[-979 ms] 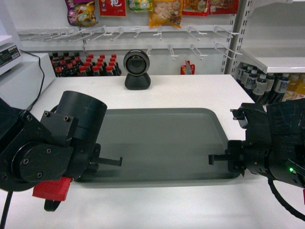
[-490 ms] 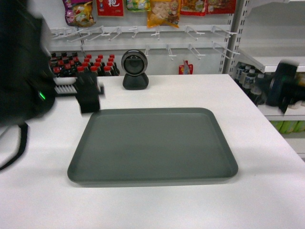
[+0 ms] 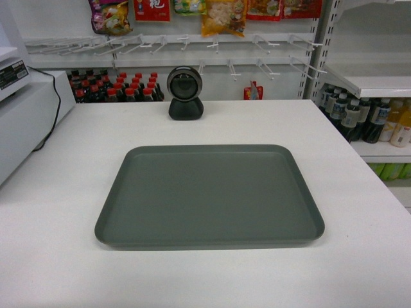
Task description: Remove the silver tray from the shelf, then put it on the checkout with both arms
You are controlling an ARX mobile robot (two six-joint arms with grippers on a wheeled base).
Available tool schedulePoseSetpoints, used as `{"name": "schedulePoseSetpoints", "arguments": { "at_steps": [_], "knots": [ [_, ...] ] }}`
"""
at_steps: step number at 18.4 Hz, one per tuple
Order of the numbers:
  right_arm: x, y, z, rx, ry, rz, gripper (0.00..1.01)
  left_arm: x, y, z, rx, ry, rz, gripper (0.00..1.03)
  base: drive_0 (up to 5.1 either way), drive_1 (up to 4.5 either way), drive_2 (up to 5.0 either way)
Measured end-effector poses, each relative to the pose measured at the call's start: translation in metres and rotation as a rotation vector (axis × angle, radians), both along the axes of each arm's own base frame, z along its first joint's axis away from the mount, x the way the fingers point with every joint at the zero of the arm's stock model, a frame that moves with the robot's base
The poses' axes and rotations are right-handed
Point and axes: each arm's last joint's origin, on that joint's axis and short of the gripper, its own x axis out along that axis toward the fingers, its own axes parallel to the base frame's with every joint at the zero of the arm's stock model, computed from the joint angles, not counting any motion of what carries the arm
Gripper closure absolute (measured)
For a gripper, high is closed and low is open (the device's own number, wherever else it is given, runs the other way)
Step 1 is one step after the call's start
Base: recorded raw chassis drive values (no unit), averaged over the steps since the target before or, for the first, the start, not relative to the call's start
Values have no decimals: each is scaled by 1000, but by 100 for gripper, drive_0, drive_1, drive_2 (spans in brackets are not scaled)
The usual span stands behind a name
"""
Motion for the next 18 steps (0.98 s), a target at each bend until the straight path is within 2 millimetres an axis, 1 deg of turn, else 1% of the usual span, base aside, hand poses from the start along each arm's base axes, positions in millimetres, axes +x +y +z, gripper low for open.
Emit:
{"name": "schedulePoseSetpoints", "arguments": {
  "at_steps": [1, 2, 3, 5, 8, 11, 18],
  "knots": [
    [-8, -2, 9, -1, -11, -13, 98, -9, 4, -1, 0, 5, 6, 102, 0, 0, 0],
    [-15, -2, 17, -2, -48, -5, 98, -14, 6, 6, -5, -34, 1, 102, 0, 0, 0],
    [-23, -1, 19, -2, -55, 2, 98, -20, 8, 10, -7, -54, -6, 102, 0, 0, 0],
    [-37, -1, 12, -2, -15, 1, 98, -33, 13, 4, -4, -18, -1, 102, 0, 0, 0],
    [-52, -1, 16, -2, -40, 1, 98, -47, 25, 7, -6, -36, 12, 102, 0, 0, 0],
    [-64, -1, 15, -2, -33, 1, 98, -58, 24, 6, -6, -30, -2, 102, 0, 0, 0],
    [-81, -1, 20, -2, -50, 1, 98, -74, 24, 11, -6, -46, -2, 102, 0, 0, 0]
  ]
}}
